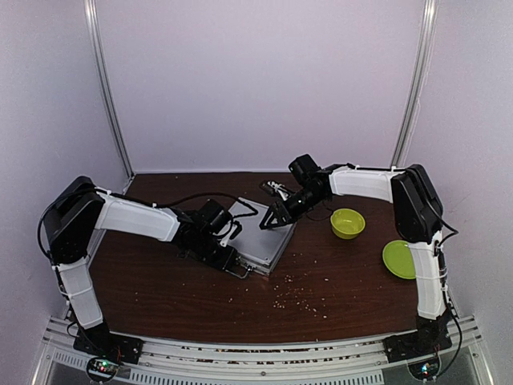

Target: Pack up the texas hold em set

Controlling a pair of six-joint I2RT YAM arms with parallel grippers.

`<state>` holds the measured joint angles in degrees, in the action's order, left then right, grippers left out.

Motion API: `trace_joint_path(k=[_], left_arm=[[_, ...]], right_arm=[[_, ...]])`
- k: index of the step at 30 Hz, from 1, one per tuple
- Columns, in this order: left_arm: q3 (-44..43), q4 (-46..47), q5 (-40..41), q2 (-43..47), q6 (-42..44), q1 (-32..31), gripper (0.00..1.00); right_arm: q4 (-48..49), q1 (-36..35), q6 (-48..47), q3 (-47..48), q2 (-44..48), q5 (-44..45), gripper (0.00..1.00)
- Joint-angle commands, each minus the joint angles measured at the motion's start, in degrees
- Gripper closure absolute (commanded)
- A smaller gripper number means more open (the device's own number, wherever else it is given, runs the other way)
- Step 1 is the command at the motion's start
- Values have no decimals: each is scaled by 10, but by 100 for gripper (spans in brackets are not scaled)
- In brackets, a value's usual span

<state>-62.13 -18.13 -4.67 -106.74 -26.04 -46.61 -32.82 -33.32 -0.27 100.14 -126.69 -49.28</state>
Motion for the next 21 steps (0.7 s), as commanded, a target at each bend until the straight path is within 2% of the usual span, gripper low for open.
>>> trace_joint_path(k=[1, 10, 16, 19, 21], left_arm=[[0, 65, 10, -9, -13, -2, 100], [23, 44, 13, 41, -10, -2, 100], [61, 3, 38, 140, 3, -3, 99], [64, -28, 75, 184, 16, -2, 91], [52, -54, 97, 197, 29, 0, 79]], right_arm=[[-50, 2, -7, -9, -39, 40, 51], [-57, 2, -11, -4, -38, 40, 51], [-72, 7, -22, 12, -7, 50, 51], [-91, 11, -36, 24, 15, 62, 50], [-101, 14, -48, 29, 38, 72, 50]])
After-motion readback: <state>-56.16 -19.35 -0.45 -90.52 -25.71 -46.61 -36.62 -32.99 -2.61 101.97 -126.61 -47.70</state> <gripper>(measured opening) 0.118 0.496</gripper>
